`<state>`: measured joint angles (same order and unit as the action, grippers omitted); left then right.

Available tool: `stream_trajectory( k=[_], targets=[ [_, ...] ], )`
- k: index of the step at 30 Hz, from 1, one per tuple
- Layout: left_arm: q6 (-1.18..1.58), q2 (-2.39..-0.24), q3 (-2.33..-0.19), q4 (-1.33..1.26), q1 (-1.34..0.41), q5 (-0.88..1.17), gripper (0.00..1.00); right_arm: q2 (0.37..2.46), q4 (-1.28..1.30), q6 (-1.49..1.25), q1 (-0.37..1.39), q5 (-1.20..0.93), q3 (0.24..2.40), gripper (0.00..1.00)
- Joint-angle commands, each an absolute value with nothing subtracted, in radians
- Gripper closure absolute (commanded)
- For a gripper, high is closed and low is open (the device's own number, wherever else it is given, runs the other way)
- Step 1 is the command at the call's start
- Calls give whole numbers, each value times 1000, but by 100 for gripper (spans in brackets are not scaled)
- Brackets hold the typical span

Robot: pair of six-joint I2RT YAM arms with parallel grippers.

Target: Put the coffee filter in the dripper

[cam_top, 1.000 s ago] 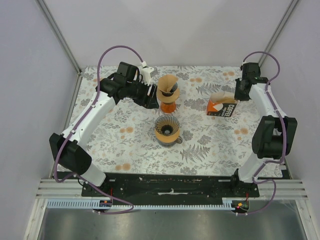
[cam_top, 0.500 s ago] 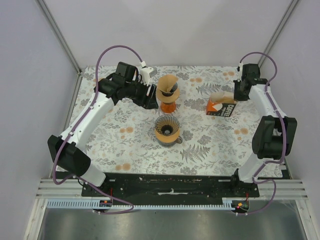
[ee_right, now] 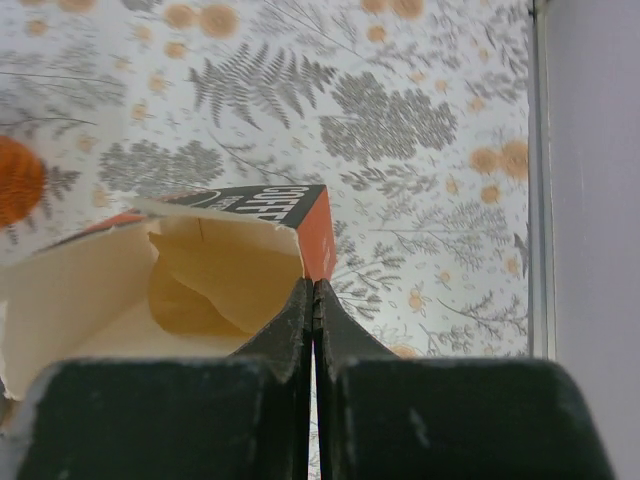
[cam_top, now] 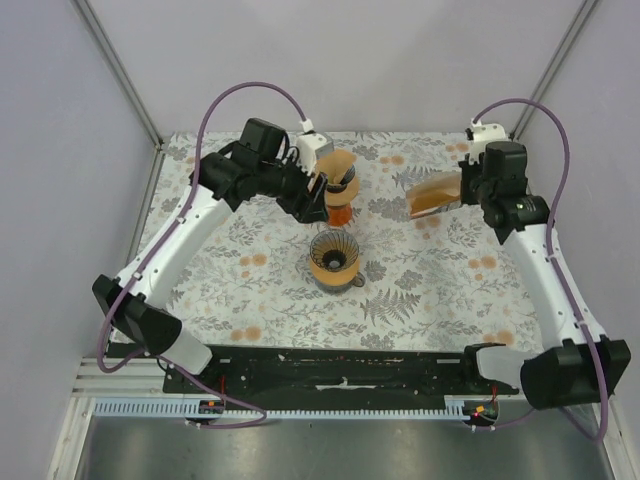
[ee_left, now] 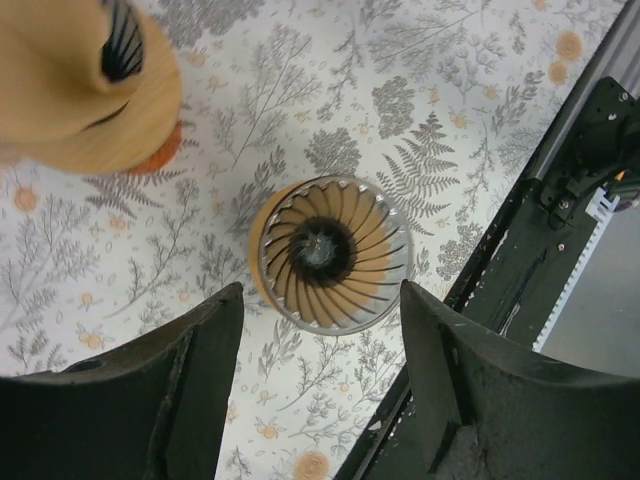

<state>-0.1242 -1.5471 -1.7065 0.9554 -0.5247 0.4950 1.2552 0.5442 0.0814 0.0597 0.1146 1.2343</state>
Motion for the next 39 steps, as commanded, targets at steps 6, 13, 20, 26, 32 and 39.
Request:
stream_trajectory(
  k=[6,13,20,26,32,39],
  targets=[
    [-247,-1603,-1992,988,-775,235,22,1003,424,95,308,179,1144,100],
    [-288,-1646,-2048,963,-916,146,29,963,432,2,371,156,1140,100],
    [-420,-1701,-2169,983,-1054,206,41,1015,474,-103,373,62,1186,100],
    [-524,-1759,-2137,943,-1061,210,41,1022,462,-132,373,-35,1190,100],
    [-666,-1810,-2118,902,-1057,106,46,1008,448,-132,374,-100,1178,100],
    [-712,-1827,-2099,896,-1002,155,52,989,442,-115,373,-136,1167,100]
  ],
)
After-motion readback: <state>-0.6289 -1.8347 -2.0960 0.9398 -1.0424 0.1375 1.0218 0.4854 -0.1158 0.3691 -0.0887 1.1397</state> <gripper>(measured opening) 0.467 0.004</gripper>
